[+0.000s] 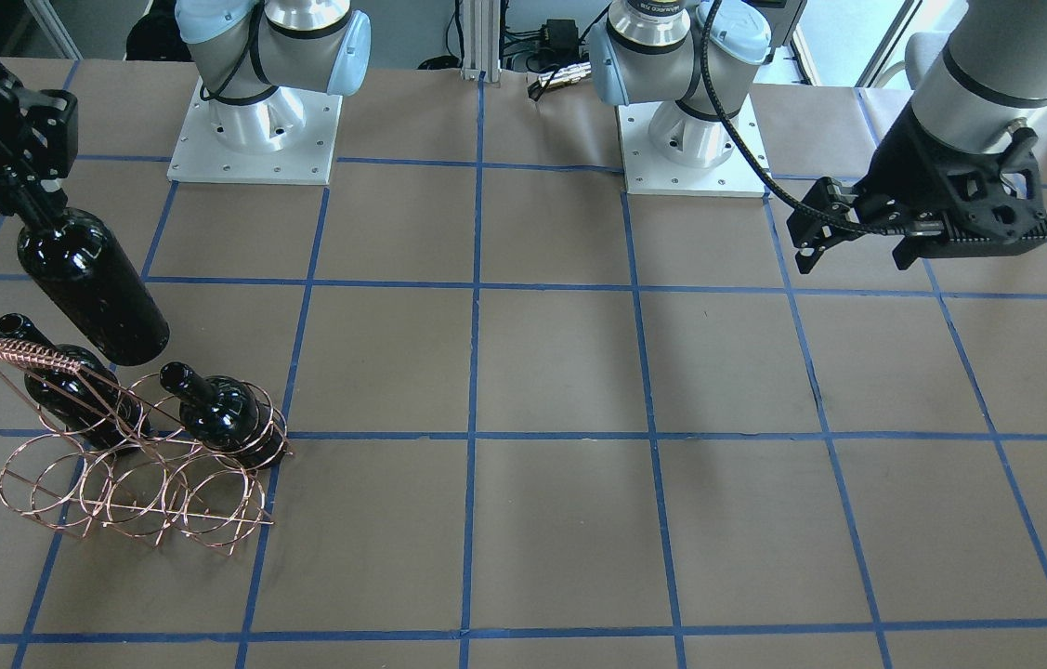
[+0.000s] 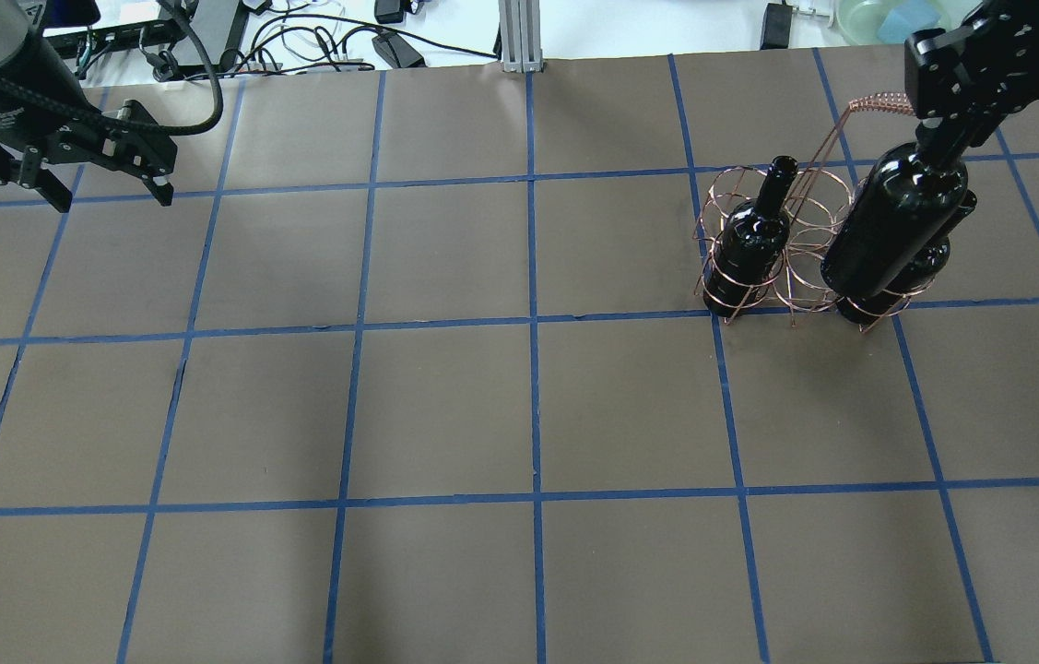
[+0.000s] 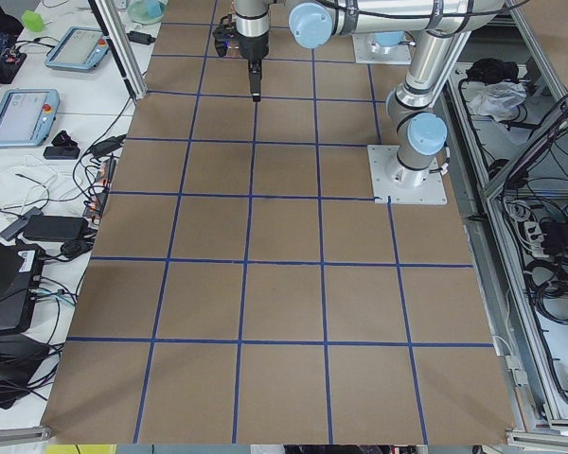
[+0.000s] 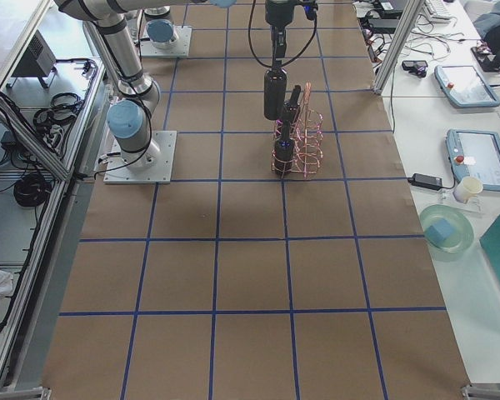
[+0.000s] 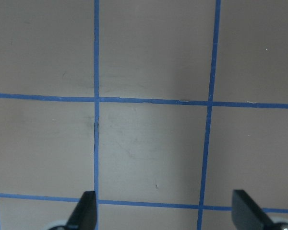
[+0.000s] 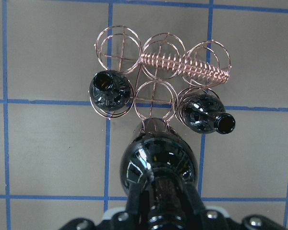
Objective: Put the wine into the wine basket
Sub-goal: 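Lower the bottle into the empty rack slot with the right gripper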
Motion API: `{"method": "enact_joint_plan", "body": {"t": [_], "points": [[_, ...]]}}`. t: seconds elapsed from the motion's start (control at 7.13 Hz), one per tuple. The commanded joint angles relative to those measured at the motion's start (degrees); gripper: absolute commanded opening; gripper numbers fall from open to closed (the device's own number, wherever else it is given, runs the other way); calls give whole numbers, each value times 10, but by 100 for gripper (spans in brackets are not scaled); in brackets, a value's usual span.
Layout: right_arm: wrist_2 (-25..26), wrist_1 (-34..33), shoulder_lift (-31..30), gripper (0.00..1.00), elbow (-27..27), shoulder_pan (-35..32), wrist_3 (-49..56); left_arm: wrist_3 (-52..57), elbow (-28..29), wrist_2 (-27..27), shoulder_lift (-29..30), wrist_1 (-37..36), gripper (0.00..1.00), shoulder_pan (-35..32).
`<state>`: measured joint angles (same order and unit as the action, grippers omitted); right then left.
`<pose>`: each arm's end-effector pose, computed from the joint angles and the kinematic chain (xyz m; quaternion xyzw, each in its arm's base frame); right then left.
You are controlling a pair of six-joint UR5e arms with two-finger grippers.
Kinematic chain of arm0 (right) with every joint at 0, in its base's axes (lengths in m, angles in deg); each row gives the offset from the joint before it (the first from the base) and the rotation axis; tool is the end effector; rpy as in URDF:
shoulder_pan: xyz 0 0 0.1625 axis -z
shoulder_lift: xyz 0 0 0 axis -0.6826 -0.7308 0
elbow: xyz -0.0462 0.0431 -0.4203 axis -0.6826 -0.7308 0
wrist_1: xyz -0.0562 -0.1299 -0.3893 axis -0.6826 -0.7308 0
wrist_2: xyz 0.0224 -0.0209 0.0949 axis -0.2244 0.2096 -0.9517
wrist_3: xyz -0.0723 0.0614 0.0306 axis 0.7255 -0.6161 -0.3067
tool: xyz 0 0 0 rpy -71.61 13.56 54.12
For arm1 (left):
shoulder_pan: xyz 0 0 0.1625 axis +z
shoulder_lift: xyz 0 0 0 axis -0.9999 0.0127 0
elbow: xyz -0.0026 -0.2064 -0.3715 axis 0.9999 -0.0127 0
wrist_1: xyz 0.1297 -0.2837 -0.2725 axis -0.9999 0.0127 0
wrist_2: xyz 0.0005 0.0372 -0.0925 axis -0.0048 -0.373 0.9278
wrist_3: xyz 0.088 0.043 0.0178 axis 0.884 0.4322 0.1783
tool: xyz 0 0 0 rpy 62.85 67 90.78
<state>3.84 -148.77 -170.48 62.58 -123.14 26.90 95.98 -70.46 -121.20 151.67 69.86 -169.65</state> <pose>0.0432 -0.5147 0.5704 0.0161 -0.9990 0.0369 0.0183 -0.0439 -0.5114 0.5008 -0.0209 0.9995 0.0041 0.0228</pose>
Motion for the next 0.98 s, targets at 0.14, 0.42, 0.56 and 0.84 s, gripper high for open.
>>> {"method": "enact_joint_plan", "body": {"t": [0.14, 0.42, 0.56, 0.84], "points": [[-13, -33, 34, 0, -2, 6, -12, -2, -47, 4, -37, 2, 100, -23], [-13, -35, 46, 0, 0, 6, -6, -2, -53, 14, -44, 2, 100, -23], [-13, -35, 48, 0, 3, 11, -3, -2, -54, 16, -42, -1, 100, -23], [-14, -41, 61, 0, 6, 18, 1, -8, -55, 15, -42, -5, 100, -23]]}}
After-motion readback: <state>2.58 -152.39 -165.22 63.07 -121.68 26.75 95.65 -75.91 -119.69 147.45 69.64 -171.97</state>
